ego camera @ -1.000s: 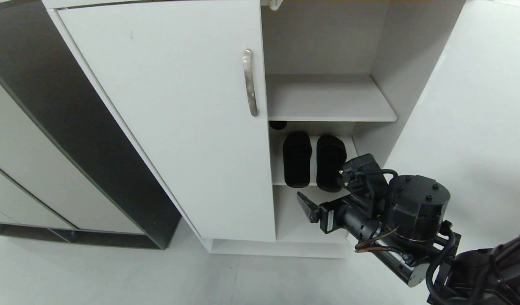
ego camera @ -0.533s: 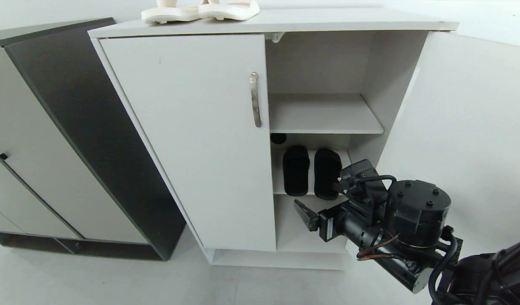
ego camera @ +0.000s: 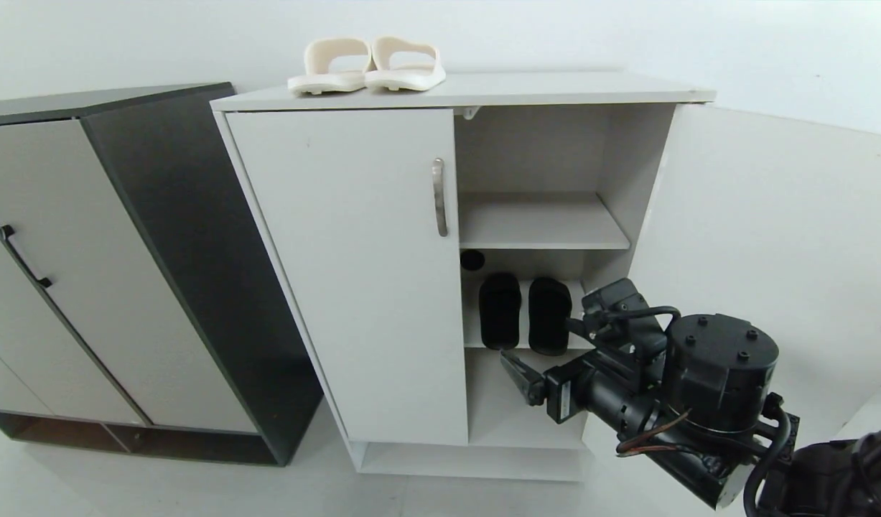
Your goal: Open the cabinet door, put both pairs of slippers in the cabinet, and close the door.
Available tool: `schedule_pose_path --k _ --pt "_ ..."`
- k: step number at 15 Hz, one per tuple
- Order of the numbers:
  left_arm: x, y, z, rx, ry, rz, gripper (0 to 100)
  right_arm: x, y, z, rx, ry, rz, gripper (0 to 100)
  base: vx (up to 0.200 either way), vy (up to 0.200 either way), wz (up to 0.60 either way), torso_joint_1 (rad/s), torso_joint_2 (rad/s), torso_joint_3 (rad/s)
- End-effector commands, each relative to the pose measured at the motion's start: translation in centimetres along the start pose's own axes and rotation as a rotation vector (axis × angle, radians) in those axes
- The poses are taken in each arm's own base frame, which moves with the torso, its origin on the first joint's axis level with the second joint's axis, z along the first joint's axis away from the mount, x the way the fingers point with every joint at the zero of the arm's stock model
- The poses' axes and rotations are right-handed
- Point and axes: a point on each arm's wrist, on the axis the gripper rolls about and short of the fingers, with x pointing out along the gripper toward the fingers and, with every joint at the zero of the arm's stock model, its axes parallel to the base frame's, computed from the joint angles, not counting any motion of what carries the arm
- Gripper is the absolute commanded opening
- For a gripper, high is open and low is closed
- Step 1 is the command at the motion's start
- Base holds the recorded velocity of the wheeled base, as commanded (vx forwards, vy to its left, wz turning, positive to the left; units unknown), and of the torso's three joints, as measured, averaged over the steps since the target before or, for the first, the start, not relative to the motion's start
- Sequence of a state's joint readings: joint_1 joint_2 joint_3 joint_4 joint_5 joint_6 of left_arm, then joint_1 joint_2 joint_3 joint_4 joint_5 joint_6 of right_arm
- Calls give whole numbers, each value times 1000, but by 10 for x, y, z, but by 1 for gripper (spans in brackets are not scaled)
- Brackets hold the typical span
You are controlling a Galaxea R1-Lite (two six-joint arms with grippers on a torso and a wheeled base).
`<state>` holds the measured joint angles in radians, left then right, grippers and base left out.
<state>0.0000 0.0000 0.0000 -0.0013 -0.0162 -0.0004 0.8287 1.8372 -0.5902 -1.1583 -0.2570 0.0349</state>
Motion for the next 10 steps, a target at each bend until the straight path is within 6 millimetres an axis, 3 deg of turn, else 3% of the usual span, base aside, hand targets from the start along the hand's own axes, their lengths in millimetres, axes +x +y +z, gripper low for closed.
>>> schedule_pose_path --k 1,8,10 --pt "0 0 0 0 1 -1 0 -5 0 -4 -4 18 38 100 0 0 0 7 2 203" --pt "0 0 0 -1 1 -2 0 -23 0 -15 -3 80 258 100 0 0 0 1 2 51" --pt "0 0 0 0 1 -4 0 -25 0 -17 17 92 277 100 0 200 0 5 2 5"
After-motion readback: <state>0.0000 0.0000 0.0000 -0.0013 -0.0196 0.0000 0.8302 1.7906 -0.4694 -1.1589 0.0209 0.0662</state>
